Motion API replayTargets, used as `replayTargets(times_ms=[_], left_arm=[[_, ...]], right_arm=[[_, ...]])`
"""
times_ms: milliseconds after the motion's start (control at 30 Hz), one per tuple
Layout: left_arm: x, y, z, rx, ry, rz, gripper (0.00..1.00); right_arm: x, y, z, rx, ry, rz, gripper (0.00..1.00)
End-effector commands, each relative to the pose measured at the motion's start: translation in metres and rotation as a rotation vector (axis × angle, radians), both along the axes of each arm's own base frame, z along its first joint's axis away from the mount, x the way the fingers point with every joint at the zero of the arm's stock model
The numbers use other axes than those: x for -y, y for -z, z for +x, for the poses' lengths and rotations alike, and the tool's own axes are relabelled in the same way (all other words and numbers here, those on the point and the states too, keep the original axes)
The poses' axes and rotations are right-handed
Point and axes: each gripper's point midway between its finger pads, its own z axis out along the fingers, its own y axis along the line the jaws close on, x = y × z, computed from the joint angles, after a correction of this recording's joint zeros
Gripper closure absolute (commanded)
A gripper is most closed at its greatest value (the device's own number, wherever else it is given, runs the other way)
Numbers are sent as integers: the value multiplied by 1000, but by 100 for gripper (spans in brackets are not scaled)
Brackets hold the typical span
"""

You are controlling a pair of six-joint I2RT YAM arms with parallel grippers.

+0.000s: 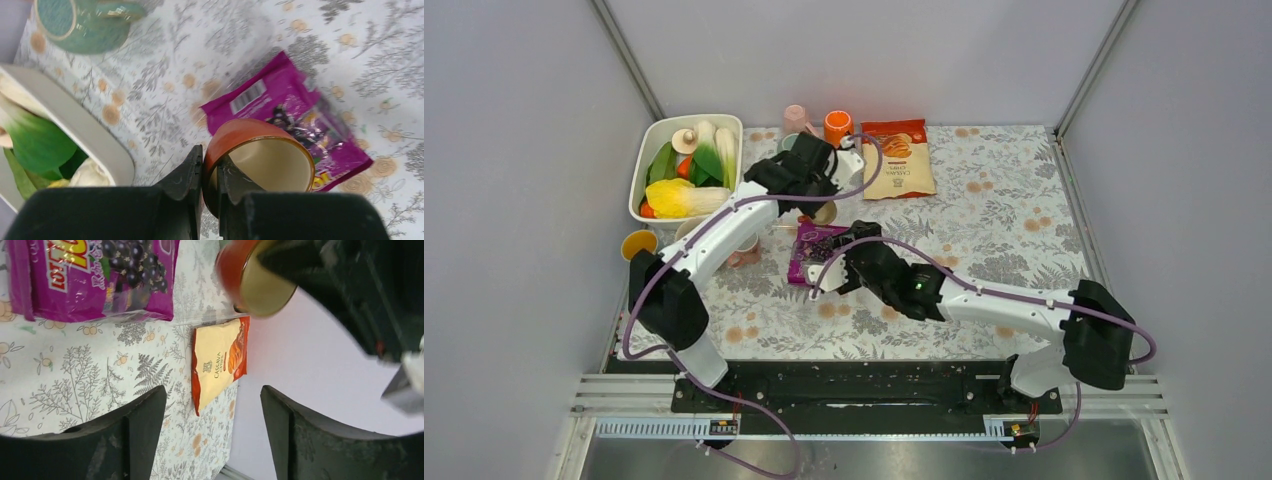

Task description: Turn the mug right side up

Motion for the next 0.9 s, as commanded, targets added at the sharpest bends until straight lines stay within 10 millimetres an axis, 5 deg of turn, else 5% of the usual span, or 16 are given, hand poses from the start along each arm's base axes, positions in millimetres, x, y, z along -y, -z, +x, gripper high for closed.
replayTargets(times_ms=[0, 133, 233, 400, 533, 667, 867], left_arm=[[-26, -26, 11, 20, -85, -102, 100], [-72, -41, 1, -32, -188, -170, 100], [-125, -56, -21, -17, -292, -175, 100], [-207, -49, -68, -49, -483, -196, 100], [-270, -20, -113, -97, -668, -184, 100], [-313, 32, -159, -197, -816, -169, 100], [-365, 94, -186, -233, -934, -182, 100]], right_arm=[[-1, -28, -18, -21, -49, 176, 19], [-6, -35, -42, -106, -150, 286, 18], [-6, -36, -56, -159, -190, 348, 17], [-16, -45, -58, -156, -228, 415, 15], [-21, -44, -65, -188, -258, 441, 15], [-22, -46, -67, -189, -275, 464, 15], [-24, -49, -71, -195, -294, 487, 15]])
